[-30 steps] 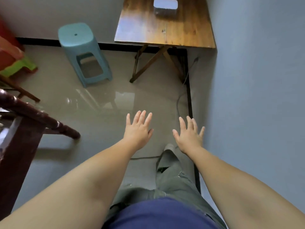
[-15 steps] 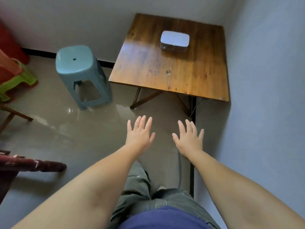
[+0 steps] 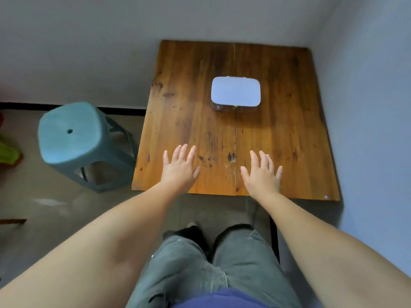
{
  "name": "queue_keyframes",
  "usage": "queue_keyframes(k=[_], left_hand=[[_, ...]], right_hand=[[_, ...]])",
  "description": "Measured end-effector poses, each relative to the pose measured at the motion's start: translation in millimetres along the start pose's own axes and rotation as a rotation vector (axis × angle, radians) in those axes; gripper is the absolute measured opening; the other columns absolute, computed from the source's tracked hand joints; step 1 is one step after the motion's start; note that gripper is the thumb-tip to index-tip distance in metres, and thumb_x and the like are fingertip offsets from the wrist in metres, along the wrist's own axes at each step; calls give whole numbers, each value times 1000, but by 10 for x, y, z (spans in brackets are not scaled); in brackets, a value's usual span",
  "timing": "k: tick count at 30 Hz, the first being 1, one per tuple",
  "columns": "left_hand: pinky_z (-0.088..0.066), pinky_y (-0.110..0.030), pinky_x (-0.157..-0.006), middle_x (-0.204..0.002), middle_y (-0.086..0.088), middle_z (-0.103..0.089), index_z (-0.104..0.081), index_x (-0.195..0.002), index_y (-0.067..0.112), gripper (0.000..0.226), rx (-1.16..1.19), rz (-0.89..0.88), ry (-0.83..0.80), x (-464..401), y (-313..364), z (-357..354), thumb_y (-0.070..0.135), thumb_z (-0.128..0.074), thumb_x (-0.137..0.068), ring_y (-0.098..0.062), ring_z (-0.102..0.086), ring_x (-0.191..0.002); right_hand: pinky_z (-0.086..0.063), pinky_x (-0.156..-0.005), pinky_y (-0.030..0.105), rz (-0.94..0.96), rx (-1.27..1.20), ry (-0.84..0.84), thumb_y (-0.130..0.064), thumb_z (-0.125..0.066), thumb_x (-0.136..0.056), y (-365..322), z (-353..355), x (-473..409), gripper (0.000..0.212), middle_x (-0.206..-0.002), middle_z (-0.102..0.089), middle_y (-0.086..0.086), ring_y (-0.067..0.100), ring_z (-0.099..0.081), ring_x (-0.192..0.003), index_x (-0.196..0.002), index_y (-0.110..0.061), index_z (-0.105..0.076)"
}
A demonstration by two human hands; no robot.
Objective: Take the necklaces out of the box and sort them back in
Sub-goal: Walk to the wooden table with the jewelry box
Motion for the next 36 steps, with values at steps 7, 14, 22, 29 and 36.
queue_keyframes(k=[7,14,22,29,36], left_hand=[[-14,-40,-116,-158,-9,-10,-4,-147,12,64,265,68,-41,-1189,168,152,43,-32,-98,-23,-10,-144],[-19,-36,-113,-158,-4,-13,-9,-148,18,56,767,337,-34,-2110,445,236,37,-30,-100,-20,-16,-143],[-37,-16,-87,-125,9,-56,-49,-130,24,39,1202,368,49,-2352,415,203,37,-27,-100,0,-48,-109],[-41,-26,-95,-129,-1,-57,-52,-129,17,38,1123,456,92,-2480,292,177,34,-38,-98,-15,-51,-118],[-55,-40,-83,-109,-6,-60,-56,-121,20,30,1064,361,80,-2723,264,84,20,-46,-93,-19,-63,-89]], right_hand=[[-5,-115,55,126,52,25,-52,-31,-96,-153,256,-1443,63,-160,-12,9,28,-7,-148,-149,-24,-13],[-5,-115,54,432,178,69,-41,-58,-89,-489,362,-2528,69,-158,-21,10,31,-16,-146,-147,-22,-24],[-11,-114,59,548,214,64,-24,-57,-92,-547,386,-2661,52,-153,-30,16,36,-22,-143,-140,-18,-39],[-54,-82,42,642,-214,314,-28,-59,-90,-550,1485,-2817,41,-110,-71,14,34,-67,-98,-126,-7,-55],[-39,-71,12,31,-660,409,-19,-52,-92,50,1498,-3822,31,-114,-62,7,15,-56,-99,-122,-11,-55]])
Point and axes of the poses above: each hand's wrist, its own x-axis away from the middle knuckle, its own z-axis out of the back of the hand, y = z × x, the point moved 5 cm from there along -x, towards the middle knuckle
